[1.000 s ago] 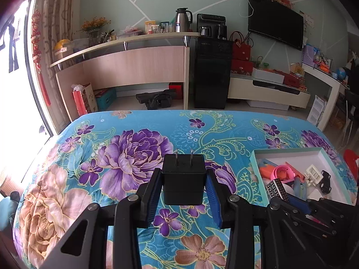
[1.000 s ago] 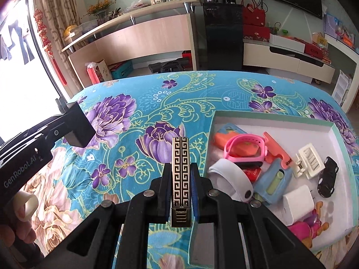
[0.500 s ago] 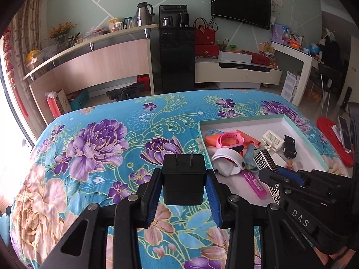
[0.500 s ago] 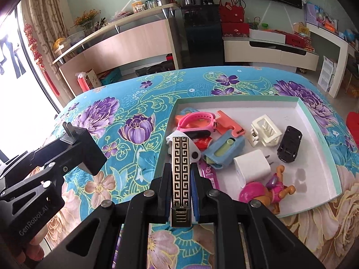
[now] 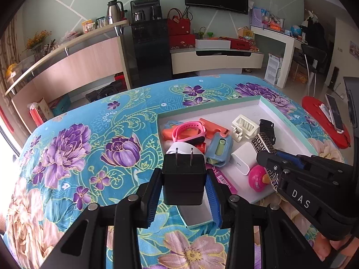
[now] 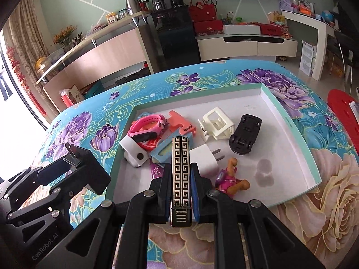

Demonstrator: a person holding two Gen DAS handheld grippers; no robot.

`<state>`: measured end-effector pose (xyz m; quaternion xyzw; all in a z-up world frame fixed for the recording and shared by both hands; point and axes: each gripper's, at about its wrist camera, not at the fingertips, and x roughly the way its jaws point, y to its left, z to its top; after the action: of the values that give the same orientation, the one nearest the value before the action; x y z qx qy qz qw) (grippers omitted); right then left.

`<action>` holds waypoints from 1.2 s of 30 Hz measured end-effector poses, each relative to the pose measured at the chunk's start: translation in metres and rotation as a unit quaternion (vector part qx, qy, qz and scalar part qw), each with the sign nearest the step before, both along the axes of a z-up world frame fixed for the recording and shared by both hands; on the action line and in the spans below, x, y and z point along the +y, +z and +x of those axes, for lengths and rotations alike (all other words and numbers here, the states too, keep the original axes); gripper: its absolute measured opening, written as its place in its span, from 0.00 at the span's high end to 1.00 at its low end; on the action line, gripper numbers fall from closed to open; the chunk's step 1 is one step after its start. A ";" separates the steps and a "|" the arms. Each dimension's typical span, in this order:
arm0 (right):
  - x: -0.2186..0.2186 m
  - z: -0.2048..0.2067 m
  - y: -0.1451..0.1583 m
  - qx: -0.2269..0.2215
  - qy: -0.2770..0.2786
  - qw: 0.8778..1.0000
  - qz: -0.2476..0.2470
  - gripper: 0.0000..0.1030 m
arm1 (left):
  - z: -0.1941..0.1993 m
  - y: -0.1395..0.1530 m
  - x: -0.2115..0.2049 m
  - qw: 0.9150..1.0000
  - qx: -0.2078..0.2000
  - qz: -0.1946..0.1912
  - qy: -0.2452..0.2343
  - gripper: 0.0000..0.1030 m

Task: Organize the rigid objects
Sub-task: 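Carry the black charger plug and gold lighter over the white tray, then open the left tool releasing the charger plug while the right tool releases the gold lighter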

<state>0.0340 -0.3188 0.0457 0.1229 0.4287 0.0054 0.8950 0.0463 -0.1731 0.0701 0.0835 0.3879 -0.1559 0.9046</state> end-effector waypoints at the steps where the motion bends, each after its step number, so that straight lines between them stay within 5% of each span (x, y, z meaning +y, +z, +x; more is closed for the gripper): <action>1: -0.004 0.000 -0.001 0.000 -0.004 1.000 -0.001 0.85 | 0.001 -0.002 -0.003 1.000 0.001 0.000 -0.002 0.60; 21: -0.027 0.015 -0.015 -0.005 -0.024 1.000 -0.006 0.85 | 0.019 -0.040 -0.027 0.999 0.034 0.001 -0.015 0.60; 36: -0.026 0.018 -0.026 0.008 -0.027 1.000 -0.013 0.85 | 0.018 -0.043 -0.025 0.999 0.042 -0.001 -0.012 0.55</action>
<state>0.0523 -0.3450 0.0202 0.1229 0.4322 -0.0256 0.8930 0.0647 -0.1985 0.0274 0.0805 0.4247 -0.1704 0.8855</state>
